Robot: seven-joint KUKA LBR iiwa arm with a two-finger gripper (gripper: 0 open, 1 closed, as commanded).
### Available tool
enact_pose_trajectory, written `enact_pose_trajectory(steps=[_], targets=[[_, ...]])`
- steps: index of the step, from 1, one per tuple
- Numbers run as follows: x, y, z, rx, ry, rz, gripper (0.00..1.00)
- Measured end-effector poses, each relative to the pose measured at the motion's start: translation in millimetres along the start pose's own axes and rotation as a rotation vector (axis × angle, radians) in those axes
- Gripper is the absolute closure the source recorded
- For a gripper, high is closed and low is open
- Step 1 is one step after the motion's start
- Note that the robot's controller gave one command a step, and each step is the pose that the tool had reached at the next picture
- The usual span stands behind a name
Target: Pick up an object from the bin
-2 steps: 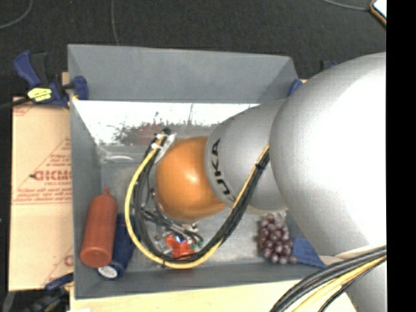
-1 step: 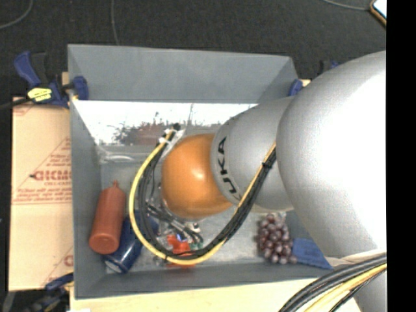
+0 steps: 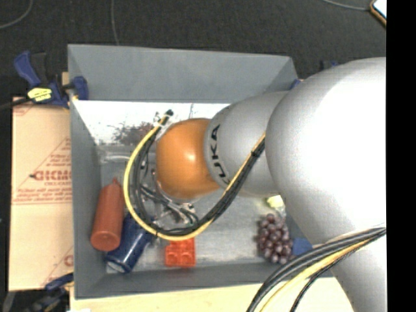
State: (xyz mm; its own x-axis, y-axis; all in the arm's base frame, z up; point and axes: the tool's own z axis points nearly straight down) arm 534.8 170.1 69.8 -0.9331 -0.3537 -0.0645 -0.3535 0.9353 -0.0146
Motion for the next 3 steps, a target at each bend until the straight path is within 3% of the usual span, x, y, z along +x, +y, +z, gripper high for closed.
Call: enact_pose_trajectory(steps=[1, 2, 3], targets=[[43.1, 7.3, -33.1, 0.001, -0.001, 0.137, 1.00], [43.0, 7.6, -33.0, 0.001, -0.001, 0.138, 1.00], [17.8, 44.0, -13.2, 0.011, -0.050, 0.137, 1.00]])
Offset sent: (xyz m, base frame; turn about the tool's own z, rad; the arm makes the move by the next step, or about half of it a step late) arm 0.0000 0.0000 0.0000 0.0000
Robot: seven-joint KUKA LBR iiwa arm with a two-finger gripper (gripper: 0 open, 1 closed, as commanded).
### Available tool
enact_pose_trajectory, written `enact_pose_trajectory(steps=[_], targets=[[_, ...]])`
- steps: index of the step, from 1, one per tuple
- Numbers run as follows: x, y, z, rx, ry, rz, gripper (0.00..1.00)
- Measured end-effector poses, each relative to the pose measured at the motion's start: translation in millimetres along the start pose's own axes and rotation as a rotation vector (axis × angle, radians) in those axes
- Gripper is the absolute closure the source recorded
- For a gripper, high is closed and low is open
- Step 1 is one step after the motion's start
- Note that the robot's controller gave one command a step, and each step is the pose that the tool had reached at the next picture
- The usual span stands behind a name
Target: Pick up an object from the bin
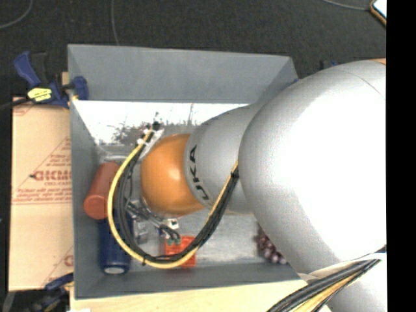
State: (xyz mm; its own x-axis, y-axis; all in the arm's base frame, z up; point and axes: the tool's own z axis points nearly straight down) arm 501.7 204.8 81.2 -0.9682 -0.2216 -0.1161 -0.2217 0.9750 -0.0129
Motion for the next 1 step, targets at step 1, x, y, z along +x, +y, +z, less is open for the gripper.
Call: enact_pose_trajectory(steps=[1], targets=[[4.9, 7.3, 0.5, 0.018, 0.006, 0.137, 1.00]])
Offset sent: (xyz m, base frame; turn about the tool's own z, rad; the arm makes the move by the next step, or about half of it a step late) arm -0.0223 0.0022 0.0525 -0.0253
